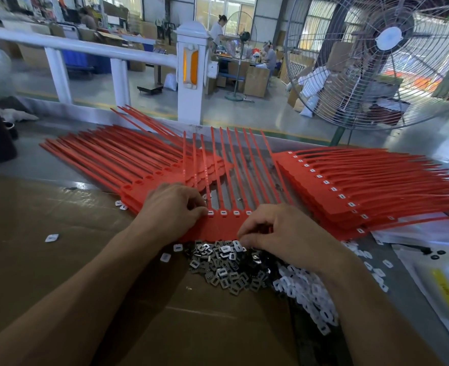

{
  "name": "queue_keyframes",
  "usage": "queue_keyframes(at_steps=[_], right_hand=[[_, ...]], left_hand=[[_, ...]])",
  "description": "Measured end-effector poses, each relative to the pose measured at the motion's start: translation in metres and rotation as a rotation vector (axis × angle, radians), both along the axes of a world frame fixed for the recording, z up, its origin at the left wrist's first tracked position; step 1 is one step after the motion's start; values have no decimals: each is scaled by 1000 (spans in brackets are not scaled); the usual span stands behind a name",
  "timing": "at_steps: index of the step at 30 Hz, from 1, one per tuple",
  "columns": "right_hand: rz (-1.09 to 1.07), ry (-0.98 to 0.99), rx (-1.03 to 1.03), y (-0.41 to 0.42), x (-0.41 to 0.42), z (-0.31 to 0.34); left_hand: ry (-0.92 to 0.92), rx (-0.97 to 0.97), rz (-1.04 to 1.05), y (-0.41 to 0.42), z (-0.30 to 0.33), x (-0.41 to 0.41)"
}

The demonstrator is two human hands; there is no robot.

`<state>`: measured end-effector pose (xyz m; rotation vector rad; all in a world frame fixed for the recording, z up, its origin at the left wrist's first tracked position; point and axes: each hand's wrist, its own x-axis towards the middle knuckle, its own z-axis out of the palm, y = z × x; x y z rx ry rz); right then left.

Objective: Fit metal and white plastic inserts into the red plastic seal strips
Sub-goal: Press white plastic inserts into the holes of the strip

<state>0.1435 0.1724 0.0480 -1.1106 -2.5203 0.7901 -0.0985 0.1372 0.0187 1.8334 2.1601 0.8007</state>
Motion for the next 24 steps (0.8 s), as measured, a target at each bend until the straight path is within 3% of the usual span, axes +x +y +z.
queue_keyframes(at_steps=[4, 24], right_hand=[[63, -79, 19, 0, -4, -4], [21, -57, -27, 4, -5, -13]], left_hand=[[12, 17, 5, 0, 0, 0], [26, 8, 0, 1, -1, 0]])
